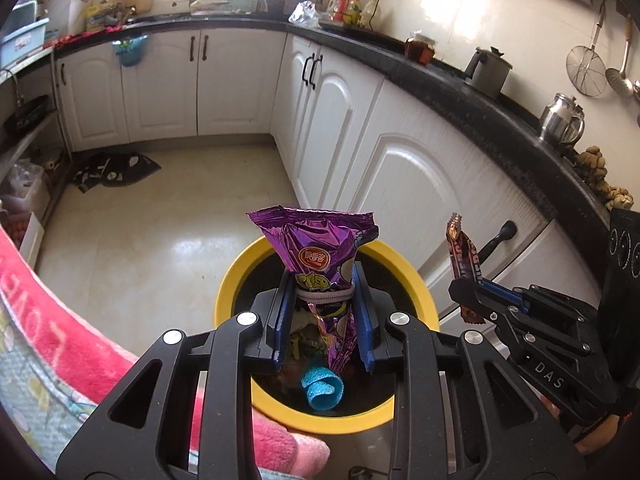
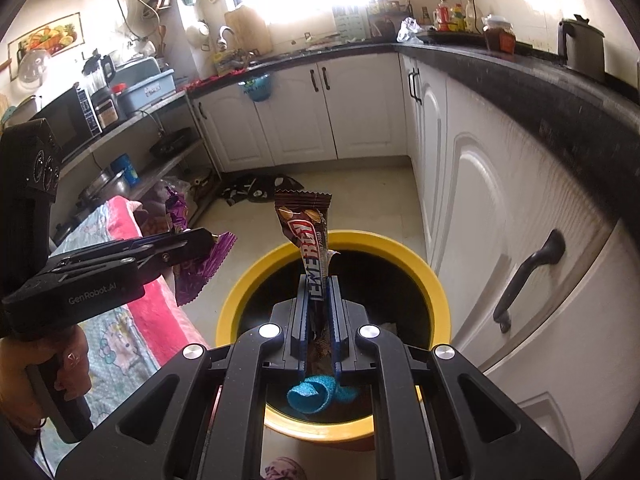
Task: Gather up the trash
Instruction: 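Lift both held items and carry them over the yellow bin, then open both tools above the yellow bin to drop the items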
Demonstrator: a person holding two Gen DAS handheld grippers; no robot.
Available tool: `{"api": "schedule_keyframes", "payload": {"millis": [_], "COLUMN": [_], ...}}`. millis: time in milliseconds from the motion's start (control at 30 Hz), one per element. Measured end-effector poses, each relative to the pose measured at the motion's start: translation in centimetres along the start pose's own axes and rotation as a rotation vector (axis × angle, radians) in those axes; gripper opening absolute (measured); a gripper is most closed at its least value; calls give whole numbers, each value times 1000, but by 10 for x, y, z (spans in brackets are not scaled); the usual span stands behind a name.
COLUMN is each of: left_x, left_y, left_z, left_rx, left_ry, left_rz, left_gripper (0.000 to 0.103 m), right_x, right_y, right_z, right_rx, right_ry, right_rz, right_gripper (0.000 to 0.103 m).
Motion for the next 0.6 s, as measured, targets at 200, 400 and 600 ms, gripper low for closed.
{"api": "schedule_keyframes", "payload": {"millis": [200,400,600], "left_x": [-18,-35,-44], "left_y": [6,11,13], "left_z": [9,16,22], "left_rx": [21,40,41], "left_ry": [43,89,123], "left_rz": [16,25,22], "left_gripper": [21,22,22], "right_x": [-18,-37,-49], "right_y": [-7,-7,-10], "right_z": [10,24,27], "right_rx": [-19,-27,-35], "right_ry": [40,85,105], "right_rz": [7,1,11], "right_gripper": [10,11,11]}}
Point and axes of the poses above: each gripper's, at about its wrist camera, not at the fingertips, and x roughly against the way its jaws point, y to its left, z to its underside, the point moved 10 cm from there along -x, roughly the way its jaws point, and after that the axes turned 8 degrees about y, right-handed, at the moved point
